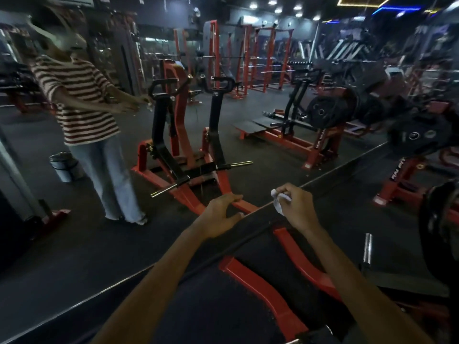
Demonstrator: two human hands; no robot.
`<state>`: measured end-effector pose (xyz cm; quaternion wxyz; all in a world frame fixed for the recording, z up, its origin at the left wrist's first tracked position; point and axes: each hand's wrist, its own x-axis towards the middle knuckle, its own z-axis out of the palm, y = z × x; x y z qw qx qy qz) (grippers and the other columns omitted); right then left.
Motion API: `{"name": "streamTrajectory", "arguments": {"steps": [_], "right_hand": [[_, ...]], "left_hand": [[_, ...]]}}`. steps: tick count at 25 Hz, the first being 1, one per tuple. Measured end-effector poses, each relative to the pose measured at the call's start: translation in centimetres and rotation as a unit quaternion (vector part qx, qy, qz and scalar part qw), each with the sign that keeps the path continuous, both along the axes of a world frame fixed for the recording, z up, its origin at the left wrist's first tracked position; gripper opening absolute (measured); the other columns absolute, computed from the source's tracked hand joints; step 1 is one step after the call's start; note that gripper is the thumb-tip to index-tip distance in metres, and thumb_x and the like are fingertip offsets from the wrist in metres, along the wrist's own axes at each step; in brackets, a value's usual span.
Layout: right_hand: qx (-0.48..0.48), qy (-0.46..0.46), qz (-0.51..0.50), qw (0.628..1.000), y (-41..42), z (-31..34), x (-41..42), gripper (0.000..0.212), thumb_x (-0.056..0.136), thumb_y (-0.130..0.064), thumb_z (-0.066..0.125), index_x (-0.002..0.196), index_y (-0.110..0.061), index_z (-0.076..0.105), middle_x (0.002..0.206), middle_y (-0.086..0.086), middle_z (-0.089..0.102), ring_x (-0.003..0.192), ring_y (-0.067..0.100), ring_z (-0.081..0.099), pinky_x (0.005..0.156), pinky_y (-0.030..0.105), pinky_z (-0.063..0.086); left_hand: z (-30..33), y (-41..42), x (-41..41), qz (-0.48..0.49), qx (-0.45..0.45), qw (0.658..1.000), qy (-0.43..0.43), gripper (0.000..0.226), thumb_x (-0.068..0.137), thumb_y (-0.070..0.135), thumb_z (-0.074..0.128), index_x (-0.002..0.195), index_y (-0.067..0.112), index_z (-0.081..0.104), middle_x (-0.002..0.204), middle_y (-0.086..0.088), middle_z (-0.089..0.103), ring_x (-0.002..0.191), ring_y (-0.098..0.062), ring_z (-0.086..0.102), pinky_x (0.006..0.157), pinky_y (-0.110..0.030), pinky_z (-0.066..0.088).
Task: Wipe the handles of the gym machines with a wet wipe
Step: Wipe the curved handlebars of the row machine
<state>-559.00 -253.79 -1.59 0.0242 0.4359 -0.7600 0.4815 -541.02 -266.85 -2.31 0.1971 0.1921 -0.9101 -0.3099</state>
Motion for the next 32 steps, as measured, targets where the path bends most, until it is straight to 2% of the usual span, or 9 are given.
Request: {"name": "streamTrajectory", "arguments": {"steps": [7,10,13,16,17,22,24,28,32], "right_hand": [[0.004,-0.024,-0.099,0.995,-6.7,-0.6,-7.6,0.019,0.083,0.007,0.050,0.083,-0.001,0.067,0.087,-0.002,0.070,0.073,-0.002,0.060,0.059,0.003,0.043],[-0.011,-0.019,-0.136,0.990,-8.8,-0.2,-10.2,0.017,0.083,0.004,0.053,0.081,-0.002,0.068,0.087,0.002,0.071,0.074,0.006,0.064,0.060,0.007,0.046],[-0.014,0.002,-0.187,0.982,-8.7,0.2,-12.7,0.015,0.084,0.006,0.056,0.080,-0.001,0.068,0.085,0.000,0.071,0.076,0.002,0.066,0.063,0.006,0.047],[-0.022,-0.001,-0.263,0.965,-7.5,-0.1,-15.4,0.005,0.083,0.000,0.064,0.079,0.000,0.067,0.084,0.005,0.072,0.073,0.007,0.068,0.064,0.024,0.056],[-0.025,-0.002,-0.292,0.956,-7.0,-0.1,-15.8,0.003,0.081,-0.001,0.067,0.078,0.000,0.067,0.081,0.007,0.072,0.070,0.010,0.068,0.063,0.028,0.056],[-0.034,-0.012,-0.464,0.885,-6.1,-0.1,-16.1,0.016,0.076,0.015,0.061,0.073,-0.001,0.065,0.077,0.001,0.067,0.060,-0.013,0.059,0.053,0.000,0.039],[-0.048,-0.030,-0.517,0.854,-5.8,0.3,-15.3,0.015,0.080,0.013,0.056,0.076,0.002,0.065,0.078,0.002,0.067,0.058,-0.007,0.060,0.051,0.002,0.040],[-0.041,-0.035,-0.599,0.799,-3.9,1.2,-13.0,0.014,0.083,0.013,0.053,0.084,0.007,0.066,0.077,-0.003,0.061,0.059,-0.024,0.052,0.051,-0.003,0.035],[-0.027,-0.015,-0.672,0.740,-1.1,1.1,-13.0,0.019,0.082,0.013,0.054,0.085,0.001,0.068,0.073,-0.002,0.062,0.061,-0.021,0.054,0.053,-0.002,0.036]], "left_hand": [[0.3,-9.3,-9.6,-0.095,0.009,0.995,-0.002,0.053,0.090,0.014,0.063,0.139,0.011,0.045,0.138,-0.002,0.049,0.122,-0.007,0.048,0.084,0.001,0.035],[1.0,-12.9,-14.0,-0.142,-0.005,0.990,0.009,0.051,0.091,0.017,0.063,0.139,0.012,0.046,0.140,0.001,0.048,0.124,-0.003,0.044,0.094,-0.002,0.029],[1.4,-15.0,-19.1,-0.199,-0.005,0.980,0.020,0.048,0.090,0.017,0.064,0.136,0.012,0.050,0.136,0.001,0.053,0.118,0.000,0.045,0.087,0.007,0.024],[1.2,-16.3,-25.3,-0.277,-0.007,0.960,0.029,0.048,0.089,0.017,0.066,0.134,0.011,0.052,0.134,0.000,0.055,0.117,-0.003,0.048,0.088,0.007,0.025],[1.3,-16.4,-27.2,-0.308,-0.005,0.951,0.035,0.048,0.088,0.017,0.066,0.134,0.011,0.053,0.134,0.000,0.055,0.118,-0.003,0.048,0.091,0.005,0.026],[1.5,-16.0,-36.3,-0.462,-0.011,0.885,0.050,0.049,0.086,0.017,0.068,0.133,0.012,0.053,0.134,0.002,0.054,0.122,-0.005,0.049,0.103,-0.017,0.035],[1.6,-15.1,-39.0,-0.515,0.004,0.855,0.057,0.048,0.084,0.014,0.070,0.130,0.011,0.056,0.132,0.000,0.057,0.120,-0.006,0.052,0.101,-0.016,0.038],[1.1,-10.7,-42.2,-0.604,0.024,0.795,0.060,0.048,0.085,0.014,0.070,0.130,0.012,0.056,0.131,0.003,0.057,0.119,-0.002,0.051,0.096,-0.005,0.034],[0.7,-5.2,-44.5,-0.679,0.031,0.731,0.066,0.046,0.086,0.013,0.068,0.130,0.009,0.056,0.131,0.002,0.057,0.120,-0.006,0.051,0.092,0.003,0.028]]}}
